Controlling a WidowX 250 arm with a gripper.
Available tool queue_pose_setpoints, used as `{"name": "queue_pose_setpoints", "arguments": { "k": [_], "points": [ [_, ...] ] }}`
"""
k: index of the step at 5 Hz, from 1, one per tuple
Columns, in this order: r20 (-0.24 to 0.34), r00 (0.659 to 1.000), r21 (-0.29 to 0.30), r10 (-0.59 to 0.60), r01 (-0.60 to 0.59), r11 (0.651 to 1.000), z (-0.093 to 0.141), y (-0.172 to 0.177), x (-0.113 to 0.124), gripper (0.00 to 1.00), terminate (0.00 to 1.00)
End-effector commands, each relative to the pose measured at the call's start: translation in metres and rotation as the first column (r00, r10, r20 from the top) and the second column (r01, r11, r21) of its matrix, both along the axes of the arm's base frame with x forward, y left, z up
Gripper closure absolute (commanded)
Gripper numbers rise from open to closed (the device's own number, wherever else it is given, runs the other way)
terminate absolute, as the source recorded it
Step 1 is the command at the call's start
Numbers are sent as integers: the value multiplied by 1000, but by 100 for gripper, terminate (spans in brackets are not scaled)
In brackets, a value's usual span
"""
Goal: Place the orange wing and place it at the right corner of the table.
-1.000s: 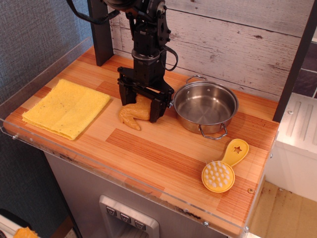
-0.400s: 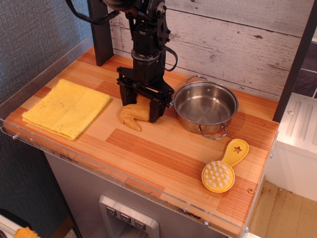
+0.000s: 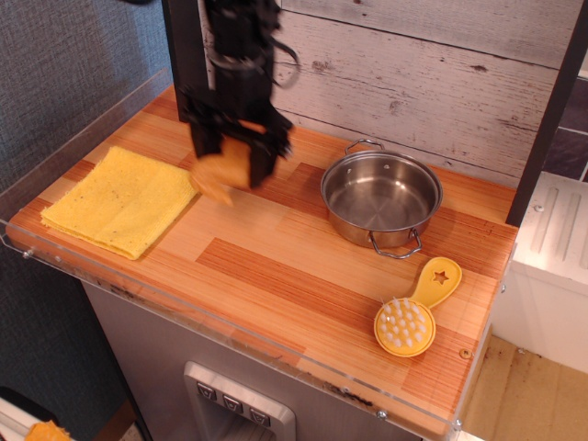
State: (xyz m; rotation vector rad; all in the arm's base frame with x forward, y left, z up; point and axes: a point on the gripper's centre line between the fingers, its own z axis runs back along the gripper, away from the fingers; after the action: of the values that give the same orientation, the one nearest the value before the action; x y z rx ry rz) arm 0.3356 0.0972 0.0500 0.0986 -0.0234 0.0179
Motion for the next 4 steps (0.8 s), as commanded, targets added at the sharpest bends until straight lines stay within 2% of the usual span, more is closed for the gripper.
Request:
{"name": "queue_pose_setpoints", "arguments": {
  "k": [1, 2, 3, 4],
  "points": [
    [61, 983, -44, 174, -171, 984, 1, 62, 30, 100, 0],
    [60, 975, -53, 212, -209, 976, -13, 76, 46, 100, 0],
    [65, 977, -70, 205, -200, 977, -25, 70, 60, 100, 0],
    [70, 984, -51, 162, -159, 986, -27, 55, 68, 100, 0]
  ]
}}
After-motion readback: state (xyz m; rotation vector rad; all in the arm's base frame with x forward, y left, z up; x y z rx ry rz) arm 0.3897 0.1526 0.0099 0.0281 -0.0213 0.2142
